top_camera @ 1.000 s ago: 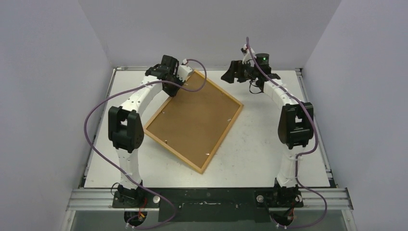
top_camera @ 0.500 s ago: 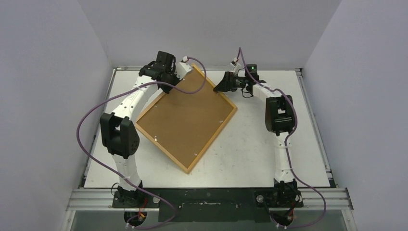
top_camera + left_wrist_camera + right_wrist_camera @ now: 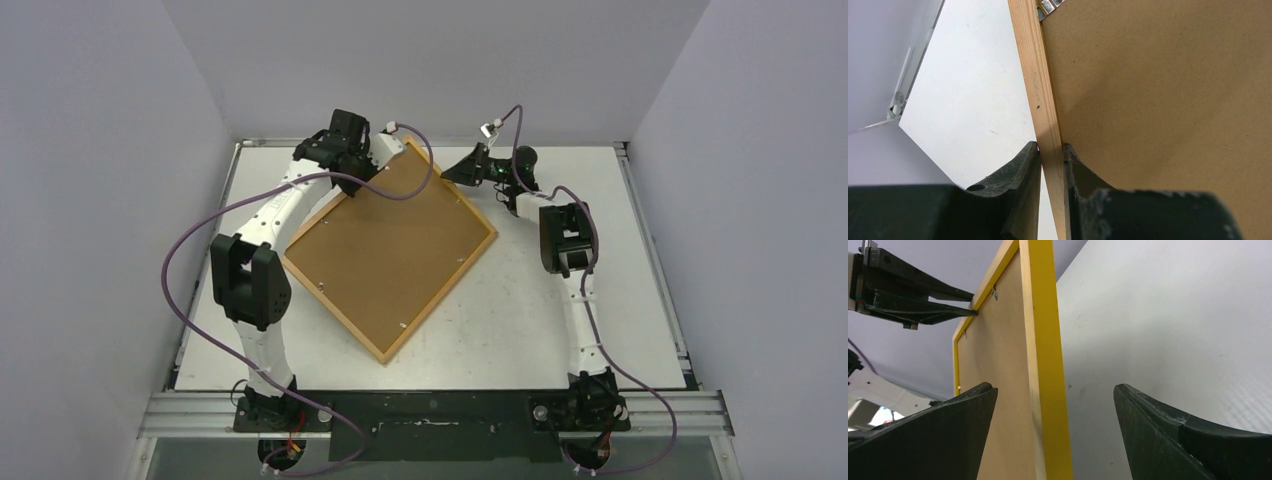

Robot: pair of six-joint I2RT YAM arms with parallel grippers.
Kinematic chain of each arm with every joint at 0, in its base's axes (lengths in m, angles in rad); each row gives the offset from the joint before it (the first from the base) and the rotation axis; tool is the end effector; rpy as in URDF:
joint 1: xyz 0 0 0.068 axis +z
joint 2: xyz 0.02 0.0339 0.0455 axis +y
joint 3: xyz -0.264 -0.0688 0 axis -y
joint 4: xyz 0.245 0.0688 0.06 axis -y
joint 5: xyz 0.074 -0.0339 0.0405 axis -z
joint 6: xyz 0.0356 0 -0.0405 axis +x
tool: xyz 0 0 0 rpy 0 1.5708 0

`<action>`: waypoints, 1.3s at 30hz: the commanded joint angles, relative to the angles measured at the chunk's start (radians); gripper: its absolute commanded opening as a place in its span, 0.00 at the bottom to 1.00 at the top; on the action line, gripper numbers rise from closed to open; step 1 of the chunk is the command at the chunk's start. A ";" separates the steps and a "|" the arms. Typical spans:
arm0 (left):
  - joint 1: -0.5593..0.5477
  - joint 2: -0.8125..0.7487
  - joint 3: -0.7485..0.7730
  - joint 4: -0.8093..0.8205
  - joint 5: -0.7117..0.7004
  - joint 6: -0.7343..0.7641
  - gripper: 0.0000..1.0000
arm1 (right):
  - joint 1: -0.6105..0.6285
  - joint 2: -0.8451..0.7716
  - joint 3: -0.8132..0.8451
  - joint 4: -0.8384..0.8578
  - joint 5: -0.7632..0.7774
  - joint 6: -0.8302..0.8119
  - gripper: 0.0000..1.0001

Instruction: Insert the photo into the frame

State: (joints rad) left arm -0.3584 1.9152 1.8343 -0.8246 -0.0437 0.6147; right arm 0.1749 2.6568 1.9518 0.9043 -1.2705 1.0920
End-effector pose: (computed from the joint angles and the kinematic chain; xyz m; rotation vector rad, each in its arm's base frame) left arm 0.3993 -0.1479 0.3158 1.1441 2.2030 0.1634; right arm 0.5474 0.1313 0.1402 -0.4993 1.7708 1.8010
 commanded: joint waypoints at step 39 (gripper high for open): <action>0.141 0.129 0.915 -0.539 0.224 -0.287 0.97 | 0.054 -0.670 -0.350 -0.234 0.026 -0.162 0.05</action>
State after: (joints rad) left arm -0.2840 2.0174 2.6122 -1.1336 0.0803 0.4446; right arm 0.2180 2.2532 1.5482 1.2781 -1.3781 1.5200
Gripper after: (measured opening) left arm 0.975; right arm 0.257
